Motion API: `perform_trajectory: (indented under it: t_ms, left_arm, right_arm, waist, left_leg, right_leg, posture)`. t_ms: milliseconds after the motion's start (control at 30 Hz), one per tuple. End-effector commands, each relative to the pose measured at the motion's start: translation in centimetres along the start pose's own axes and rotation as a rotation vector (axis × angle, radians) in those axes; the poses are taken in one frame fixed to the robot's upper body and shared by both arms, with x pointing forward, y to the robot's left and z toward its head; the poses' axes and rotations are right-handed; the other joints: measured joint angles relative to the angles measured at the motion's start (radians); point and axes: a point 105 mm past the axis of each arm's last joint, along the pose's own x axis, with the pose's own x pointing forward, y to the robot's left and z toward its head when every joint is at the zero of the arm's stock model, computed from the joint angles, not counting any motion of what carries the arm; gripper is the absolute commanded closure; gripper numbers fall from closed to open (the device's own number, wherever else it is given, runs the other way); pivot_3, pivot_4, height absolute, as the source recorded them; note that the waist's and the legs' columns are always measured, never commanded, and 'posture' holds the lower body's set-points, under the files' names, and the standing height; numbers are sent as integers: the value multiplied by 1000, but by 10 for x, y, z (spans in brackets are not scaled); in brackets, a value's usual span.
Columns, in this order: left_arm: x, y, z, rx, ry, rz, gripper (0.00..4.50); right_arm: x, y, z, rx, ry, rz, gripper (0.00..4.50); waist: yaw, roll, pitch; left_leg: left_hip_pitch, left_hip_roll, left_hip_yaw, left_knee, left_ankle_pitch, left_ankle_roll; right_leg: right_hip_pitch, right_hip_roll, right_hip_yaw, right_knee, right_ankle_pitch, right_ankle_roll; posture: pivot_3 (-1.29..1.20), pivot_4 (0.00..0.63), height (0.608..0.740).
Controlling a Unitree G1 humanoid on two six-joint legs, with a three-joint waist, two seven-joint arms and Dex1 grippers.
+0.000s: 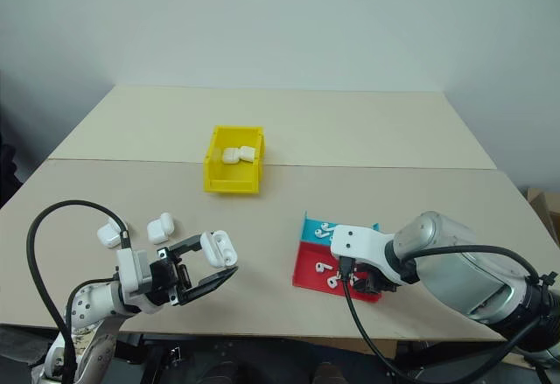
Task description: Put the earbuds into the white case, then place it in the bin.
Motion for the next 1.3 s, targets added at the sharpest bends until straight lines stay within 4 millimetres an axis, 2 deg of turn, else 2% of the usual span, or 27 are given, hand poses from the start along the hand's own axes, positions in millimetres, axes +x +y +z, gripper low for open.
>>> perform_trajectory:
  t_ms: [33,1200,1300]
  left_arm:
    - [2,0,10,33,-26,-12,1775]
    - [0,-2,6,40,18,5,1775]
    - [1,-2,5,39,23,6,1775]
  right_arm:
    - [-2,-1,3,-15,-7,-26,2436]
    - [11,-5,-3,2,25,-35,2436]
    - [11,-4,-5,0,34,-36,3092]
  waist:
    - [0,0,0]
    - [0,0,0]
    - [0,0,0]
  left_leg:
    - [0,0,0,0,0,0]
    - [-5,0,0,-1,0,0]
    - [-5,0,0,-1,0,0]
  right_leg:
    - [0,0,0,0,0,0]
    - [-3,0,-1,-4,0,0]
    - [-3,0,-1,-4,0,0]
  posture:
    - [0,150,740]
    - [0,150,740]
    - [0,150,740]
